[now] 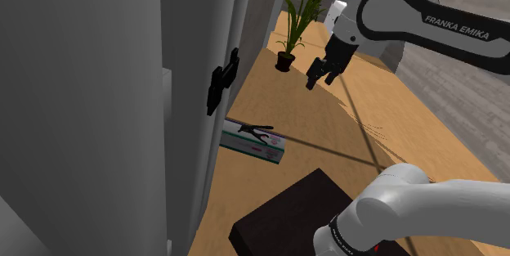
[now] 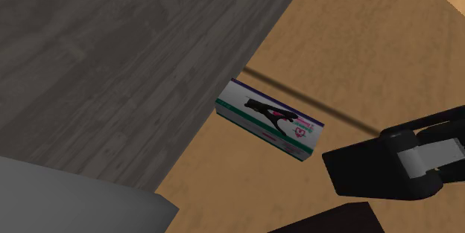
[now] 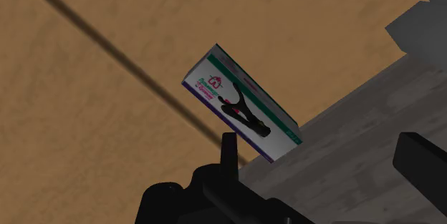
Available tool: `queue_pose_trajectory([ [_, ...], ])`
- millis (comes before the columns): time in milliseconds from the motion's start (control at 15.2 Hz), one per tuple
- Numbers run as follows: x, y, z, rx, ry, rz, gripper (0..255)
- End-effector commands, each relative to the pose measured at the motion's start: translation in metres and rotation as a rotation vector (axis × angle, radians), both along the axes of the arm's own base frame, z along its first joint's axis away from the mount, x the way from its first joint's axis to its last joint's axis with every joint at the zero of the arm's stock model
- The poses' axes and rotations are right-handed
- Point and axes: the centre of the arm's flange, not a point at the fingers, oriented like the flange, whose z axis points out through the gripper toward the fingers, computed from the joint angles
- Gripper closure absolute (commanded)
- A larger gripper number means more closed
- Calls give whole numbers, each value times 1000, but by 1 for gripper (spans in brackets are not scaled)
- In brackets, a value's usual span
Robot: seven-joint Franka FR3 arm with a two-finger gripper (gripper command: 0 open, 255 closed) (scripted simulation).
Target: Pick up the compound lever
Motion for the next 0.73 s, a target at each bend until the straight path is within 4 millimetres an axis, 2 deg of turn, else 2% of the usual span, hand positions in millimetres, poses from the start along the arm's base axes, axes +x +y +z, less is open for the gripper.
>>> queue_pose_trajectory([
  [0,0,0,0,0,0,0,0],
  [660,89,-39,-101,16,93,213,0],
])
